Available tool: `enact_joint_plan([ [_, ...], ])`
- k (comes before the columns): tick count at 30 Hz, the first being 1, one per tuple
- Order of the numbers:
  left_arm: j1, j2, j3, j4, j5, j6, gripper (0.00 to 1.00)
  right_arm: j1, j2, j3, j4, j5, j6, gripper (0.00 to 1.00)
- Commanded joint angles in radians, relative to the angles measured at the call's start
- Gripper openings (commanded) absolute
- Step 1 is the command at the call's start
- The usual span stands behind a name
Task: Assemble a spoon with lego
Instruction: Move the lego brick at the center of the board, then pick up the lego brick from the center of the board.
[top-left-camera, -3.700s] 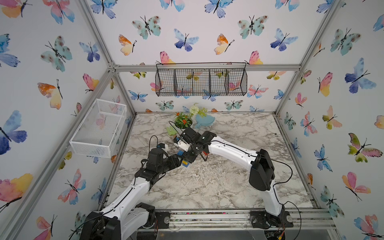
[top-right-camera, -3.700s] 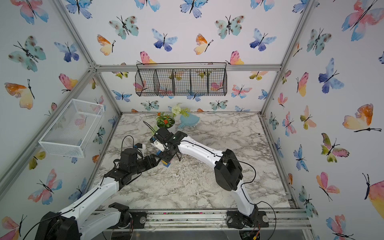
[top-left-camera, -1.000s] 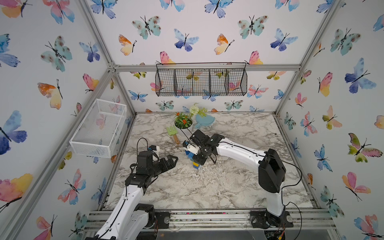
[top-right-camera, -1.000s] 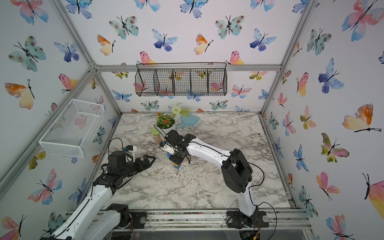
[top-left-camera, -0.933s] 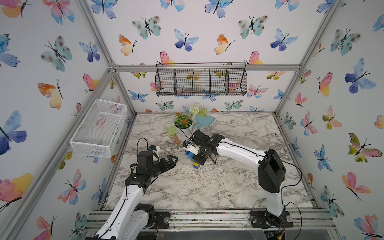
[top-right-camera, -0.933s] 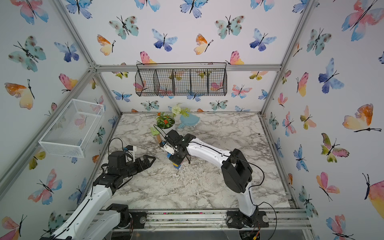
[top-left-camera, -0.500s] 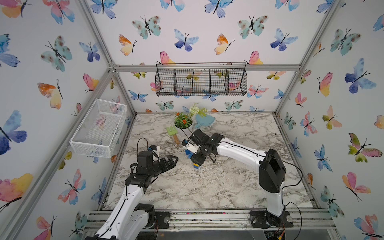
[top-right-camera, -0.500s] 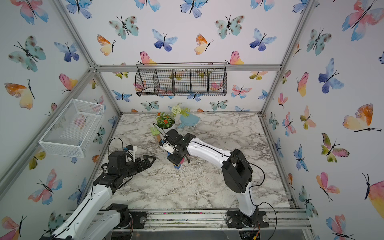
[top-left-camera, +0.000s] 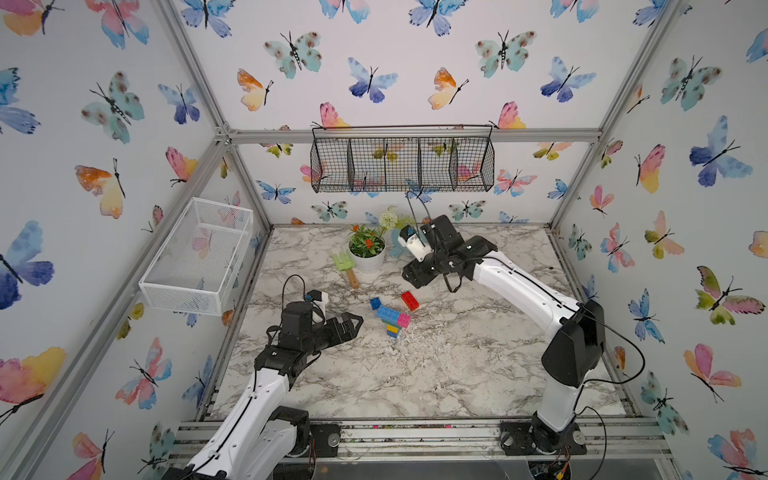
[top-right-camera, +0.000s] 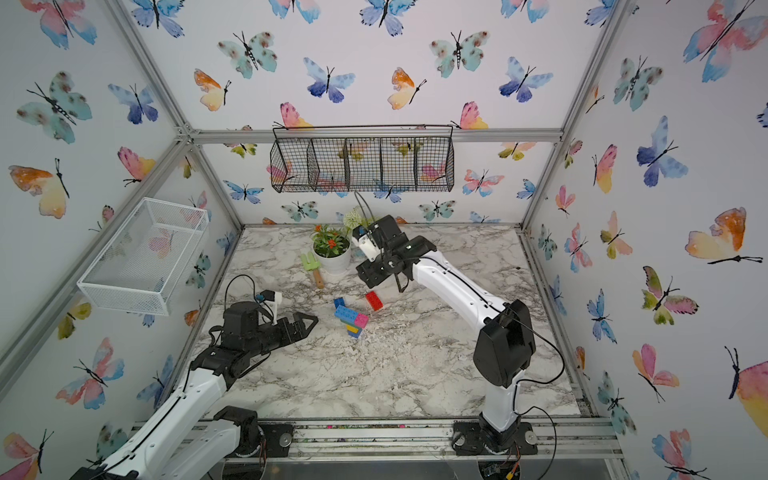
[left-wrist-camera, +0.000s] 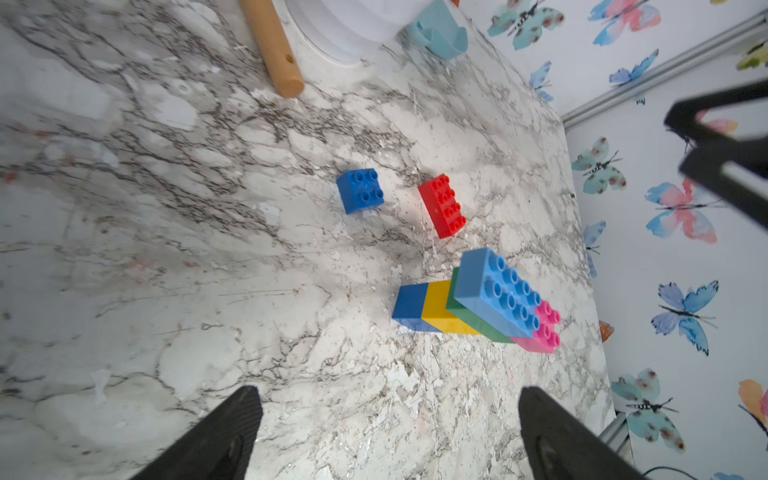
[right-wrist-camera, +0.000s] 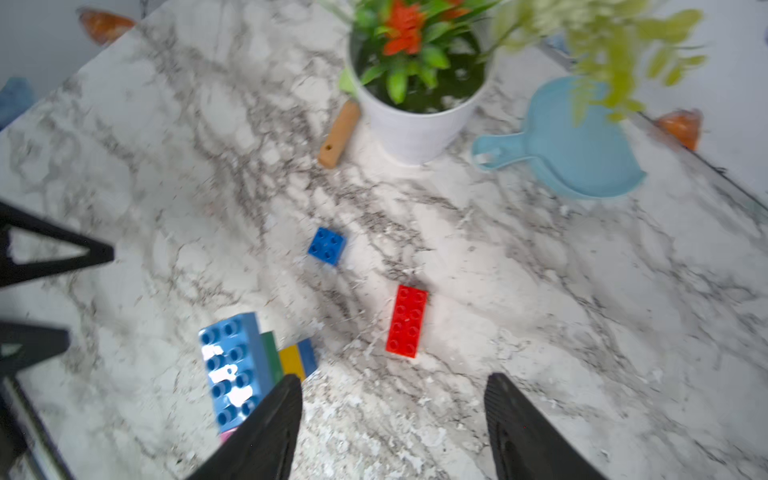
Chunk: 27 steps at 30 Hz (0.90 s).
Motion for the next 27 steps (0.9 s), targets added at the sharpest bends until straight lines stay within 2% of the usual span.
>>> enact_joint_plan([
  [1, -0.067, -0.014, 0.021, 0.019, -0.103, 0.011, 0.98, -0.026, 0.099, 0.008, -0.047, -0.004, 0.066, 0.70],
  [12, -0.076, -0.042, -0.026, 0.034, -0.101, 0.008, 0.98, -0.036, 0.271, 0.022, -0.046, -0.100, 0.040, 0.63],
  [27, -0.076, -0.086, -0.054, 0.040, -0.082, 0.003, 0.98, -0.009, 0.329, -0.024, -0.023, -0.049, 0.045, 0.59],
])
